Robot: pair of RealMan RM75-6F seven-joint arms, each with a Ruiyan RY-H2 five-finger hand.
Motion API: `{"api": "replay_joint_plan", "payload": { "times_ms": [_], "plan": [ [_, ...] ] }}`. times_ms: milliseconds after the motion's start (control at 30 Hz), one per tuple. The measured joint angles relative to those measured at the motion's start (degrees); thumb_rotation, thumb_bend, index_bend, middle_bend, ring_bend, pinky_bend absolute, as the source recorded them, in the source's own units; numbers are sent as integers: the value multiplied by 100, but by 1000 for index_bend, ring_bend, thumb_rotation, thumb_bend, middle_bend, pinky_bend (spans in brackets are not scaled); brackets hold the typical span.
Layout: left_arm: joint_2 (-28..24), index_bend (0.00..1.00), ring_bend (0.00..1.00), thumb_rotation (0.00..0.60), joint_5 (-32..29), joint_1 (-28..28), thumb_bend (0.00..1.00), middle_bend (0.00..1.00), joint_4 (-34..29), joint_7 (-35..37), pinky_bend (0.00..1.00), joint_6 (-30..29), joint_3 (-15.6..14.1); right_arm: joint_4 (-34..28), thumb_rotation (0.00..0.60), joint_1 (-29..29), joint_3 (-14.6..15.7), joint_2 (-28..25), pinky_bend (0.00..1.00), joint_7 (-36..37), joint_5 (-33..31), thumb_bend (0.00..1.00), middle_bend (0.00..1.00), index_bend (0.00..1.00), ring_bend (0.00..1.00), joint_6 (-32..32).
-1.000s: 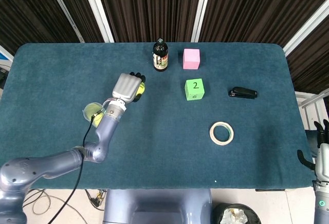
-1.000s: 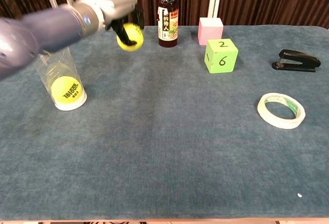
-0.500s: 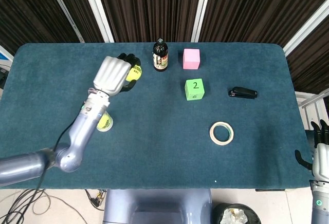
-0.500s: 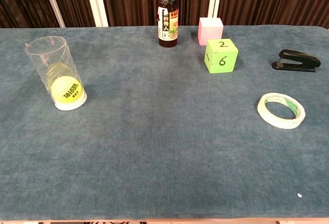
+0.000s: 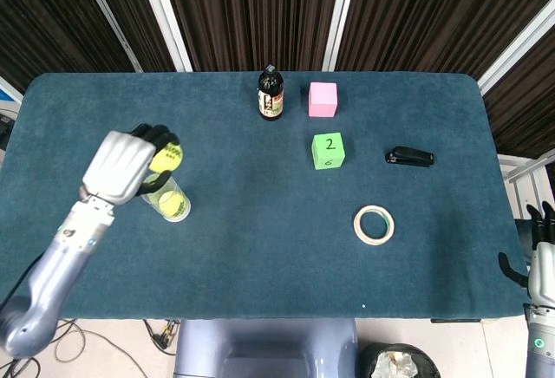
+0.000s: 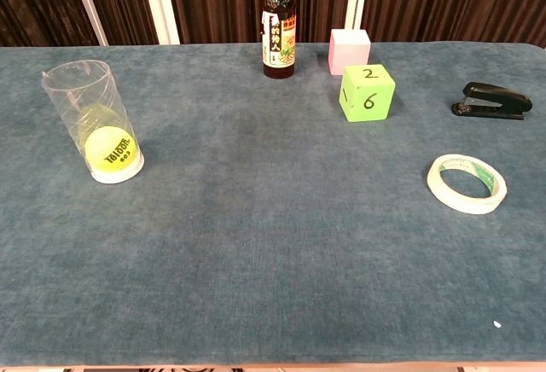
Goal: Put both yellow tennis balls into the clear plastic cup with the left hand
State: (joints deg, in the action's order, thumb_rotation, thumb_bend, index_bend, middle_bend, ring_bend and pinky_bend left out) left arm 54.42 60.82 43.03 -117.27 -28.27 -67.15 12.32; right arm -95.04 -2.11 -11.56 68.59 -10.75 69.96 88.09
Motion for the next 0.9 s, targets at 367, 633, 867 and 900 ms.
{"api": "replay_joint_plan", "payload": {
  "times_ms": [367,633,867,900],
  "plan": [
    [-110,369,386,600,783,-438,406,483,636,926,691,231,-430,10,600,-12,11,45,11,-66,-4,346,30,113,59,-2],
    [44,367,386,600,937,-519,406,481,858,789,691,296,-576,3,600,1,1,28,11,-33,0,346,30,113,59,16],
    [267,367,386,600,940,-485,387,480,1154,796,690,510,-624,-16,600,12,-8,22,11,-34,2,346,30,113,58,43],
    [304,366,385,600,957,-474,387,478,1194,802,690,524,-622,-16,600,12,-8,24,11,-42,3,346,30,113,59,47]
  ]
}}
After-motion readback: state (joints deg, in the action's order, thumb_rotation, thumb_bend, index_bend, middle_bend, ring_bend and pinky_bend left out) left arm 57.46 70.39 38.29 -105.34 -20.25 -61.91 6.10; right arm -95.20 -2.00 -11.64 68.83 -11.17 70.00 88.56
